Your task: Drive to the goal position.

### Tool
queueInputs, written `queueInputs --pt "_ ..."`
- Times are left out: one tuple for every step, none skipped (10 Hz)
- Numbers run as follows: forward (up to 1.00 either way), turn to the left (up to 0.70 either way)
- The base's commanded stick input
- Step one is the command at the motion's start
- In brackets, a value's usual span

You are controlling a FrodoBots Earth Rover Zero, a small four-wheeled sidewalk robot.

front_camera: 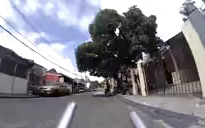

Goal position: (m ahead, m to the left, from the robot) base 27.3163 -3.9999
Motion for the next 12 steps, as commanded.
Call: queueInputs --pt "0.7 0.0" --pt "0.7 0.0" --pt "0.7 0.0" --pt "0.7 0.0" --pt "0.7 0.0" --pt "0.7 0.0" --pt "0.7 0.0" --pt "0.7 0.0" --pt "0.7 0.0" --pt "0.7 0.0" --pt "0.7 0.0" --pt "0.7 0.0"
